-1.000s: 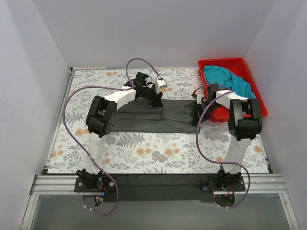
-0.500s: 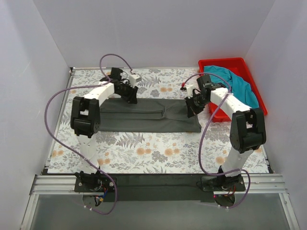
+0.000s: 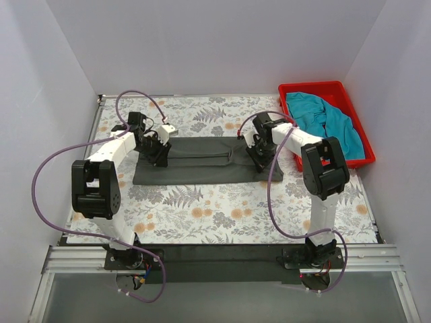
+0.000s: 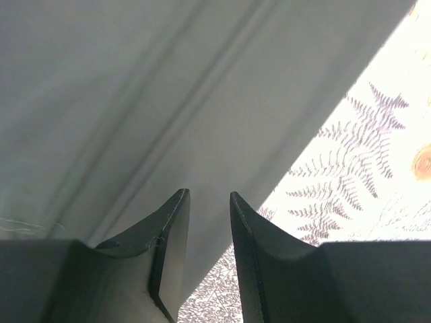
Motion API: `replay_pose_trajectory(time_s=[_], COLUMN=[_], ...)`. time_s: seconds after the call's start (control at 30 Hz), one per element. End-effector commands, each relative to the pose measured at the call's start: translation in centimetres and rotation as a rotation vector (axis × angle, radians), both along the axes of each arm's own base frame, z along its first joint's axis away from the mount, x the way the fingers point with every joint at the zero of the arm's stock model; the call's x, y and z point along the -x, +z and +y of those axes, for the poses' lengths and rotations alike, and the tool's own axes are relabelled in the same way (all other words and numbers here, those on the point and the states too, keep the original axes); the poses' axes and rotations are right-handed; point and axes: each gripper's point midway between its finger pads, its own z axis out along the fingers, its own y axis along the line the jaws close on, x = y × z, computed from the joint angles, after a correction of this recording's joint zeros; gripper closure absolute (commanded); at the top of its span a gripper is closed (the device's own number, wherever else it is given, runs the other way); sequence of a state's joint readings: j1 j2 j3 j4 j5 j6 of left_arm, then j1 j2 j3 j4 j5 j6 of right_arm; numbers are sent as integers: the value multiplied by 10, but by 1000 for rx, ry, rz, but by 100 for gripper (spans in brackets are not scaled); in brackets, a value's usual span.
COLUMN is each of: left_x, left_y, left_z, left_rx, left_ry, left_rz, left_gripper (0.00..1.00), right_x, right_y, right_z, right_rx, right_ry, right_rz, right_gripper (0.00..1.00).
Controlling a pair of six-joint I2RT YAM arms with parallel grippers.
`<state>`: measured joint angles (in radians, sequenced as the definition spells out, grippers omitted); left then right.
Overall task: Fold and stack the t-shirts
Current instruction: Fold the tshirt
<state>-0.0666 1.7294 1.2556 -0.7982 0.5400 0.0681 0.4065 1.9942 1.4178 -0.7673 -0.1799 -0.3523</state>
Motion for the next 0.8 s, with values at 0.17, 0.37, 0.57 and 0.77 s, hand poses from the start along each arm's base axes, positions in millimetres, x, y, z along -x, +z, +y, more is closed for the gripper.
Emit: replay_pose_trajectory(time_s=[0.17,0.37,0.57,0.77], left_x=[14,0,7,23], left_y=[-6,-7,-42,-69], left_z=[14,14,21,31], left_rx=[-48,-65,-193,-289], left_ry=[-52,-62,-133,-141], left_rz=[-105,-160,-174,-140], left_gripper=[71,71,73,74], right_x=[-133,-224,-234,-197], right_y=[-3,50,138,156], right_z=[-11,15,17,13], right_rx=[175,93,-30,-76], right_ry=[-41,-98,-130,-111], right_rz=[-331,-597,-764,-724], right_gripper=[99,99,94,92])
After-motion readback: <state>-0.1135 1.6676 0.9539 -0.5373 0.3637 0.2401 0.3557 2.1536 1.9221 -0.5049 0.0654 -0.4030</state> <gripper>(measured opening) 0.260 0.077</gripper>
